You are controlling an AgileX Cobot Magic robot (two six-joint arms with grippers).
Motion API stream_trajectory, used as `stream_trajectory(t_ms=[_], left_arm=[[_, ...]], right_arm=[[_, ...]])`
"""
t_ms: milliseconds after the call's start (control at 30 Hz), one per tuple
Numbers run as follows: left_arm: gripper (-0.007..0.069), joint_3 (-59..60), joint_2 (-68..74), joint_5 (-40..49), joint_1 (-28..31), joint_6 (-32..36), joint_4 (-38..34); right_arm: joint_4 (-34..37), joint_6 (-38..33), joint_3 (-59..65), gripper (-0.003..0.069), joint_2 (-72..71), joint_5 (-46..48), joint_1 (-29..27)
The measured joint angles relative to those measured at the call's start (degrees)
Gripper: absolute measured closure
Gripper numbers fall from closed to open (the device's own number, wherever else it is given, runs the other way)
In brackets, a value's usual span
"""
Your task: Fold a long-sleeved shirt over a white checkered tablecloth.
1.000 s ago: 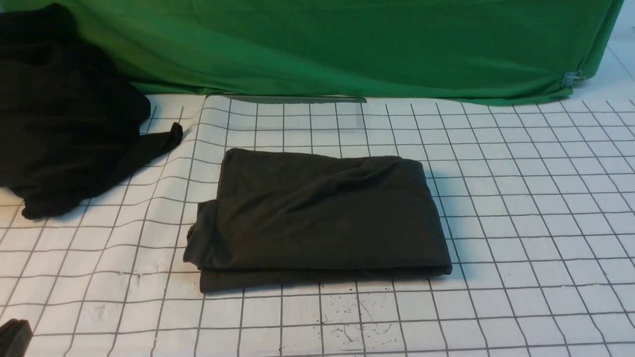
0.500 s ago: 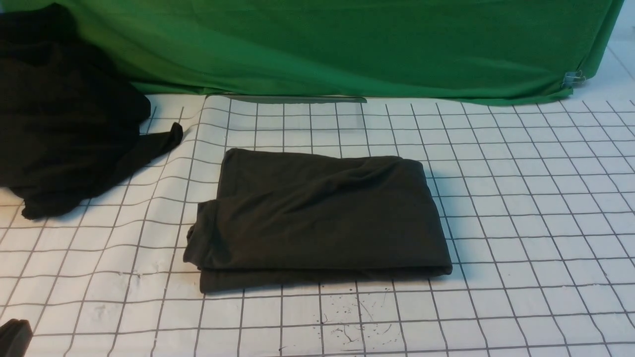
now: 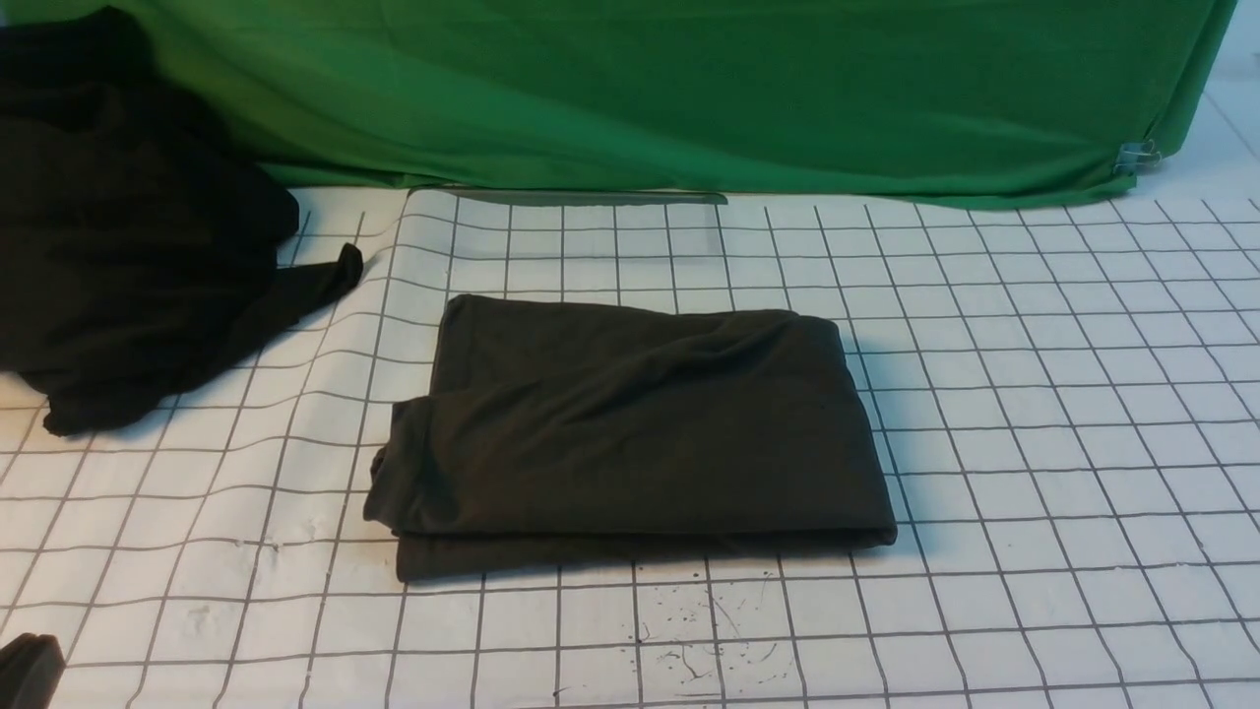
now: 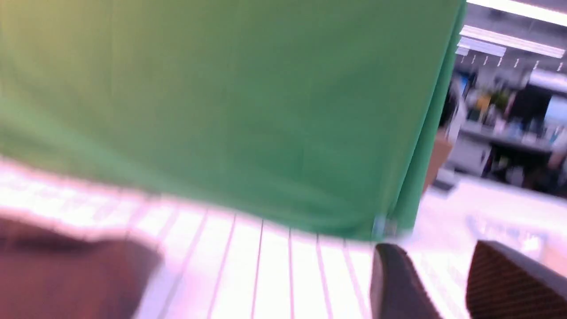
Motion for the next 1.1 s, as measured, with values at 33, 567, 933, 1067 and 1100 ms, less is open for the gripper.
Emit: stream_trajectory(t_ms=[33,567,933,1067,1100], left_arm=[[0.0622,0.0,0.0,0.0,0.0,0.0,0.0],[0.0622,0.0,-0.1,-0.04,0.0,0.07,0.25],[0.0622,0.0,-0.1,-0.04,0.0,0.07,0.36],[0.0622,0.0,-0.1,-0.04,0.0,0.07,0.42],[0.0622,0.0,-0.1,-0.04,0.0,0.07,0.48]], right_arm=[[-0.05,-0.35,2.61,0.042,-0.36,0.06,0.0],[-1.01,0.79,6.77,0.042,-3.75,11.34,-5.15],[-1.01,1.15,6.77,0.042,-3.75,11.34,-5.22],[-1.01,1.15,6.77,0.042,-3.75,11.34,-5.22],[-1.01,1.15,6.77,0.042,-3.75,11.34,-5.22]])
